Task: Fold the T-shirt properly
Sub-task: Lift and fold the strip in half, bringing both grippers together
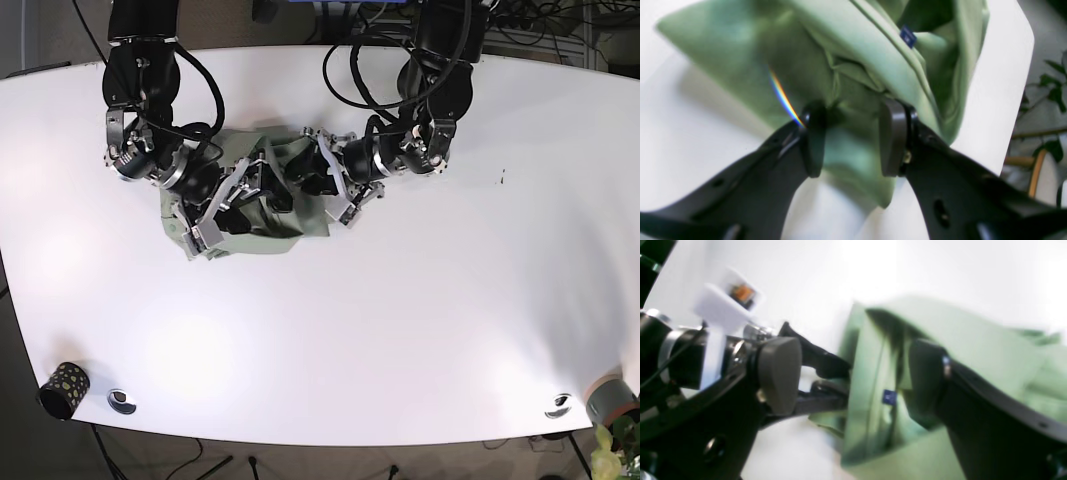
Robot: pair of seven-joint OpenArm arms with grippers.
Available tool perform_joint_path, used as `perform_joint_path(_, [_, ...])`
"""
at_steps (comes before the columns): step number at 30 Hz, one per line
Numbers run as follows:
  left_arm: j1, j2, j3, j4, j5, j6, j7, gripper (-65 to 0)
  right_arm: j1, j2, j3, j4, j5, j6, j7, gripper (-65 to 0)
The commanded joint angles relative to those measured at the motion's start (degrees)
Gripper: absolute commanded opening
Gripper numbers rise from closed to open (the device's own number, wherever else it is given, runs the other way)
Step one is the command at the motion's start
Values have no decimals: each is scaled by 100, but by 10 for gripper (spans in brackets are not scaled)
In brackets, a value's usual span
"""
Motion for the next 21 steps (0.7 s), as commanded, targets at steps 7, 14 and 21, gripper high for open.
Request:
perform_joint_path(7, [-112,-724,-131,863,-680,-18,-138,-415,-178,222,39,556,19,31,88,-168])
perform_joint_path(14, [-112,-1058,-369,687,-680,-9,-138,-417,-230,178,-445,547,-746,5,105,-168])
perform_joint_path(21, [-129,-917,-202,309,-662,-36,-147,-417,-248,-323,-1087,292,-2935,22,545,-193])
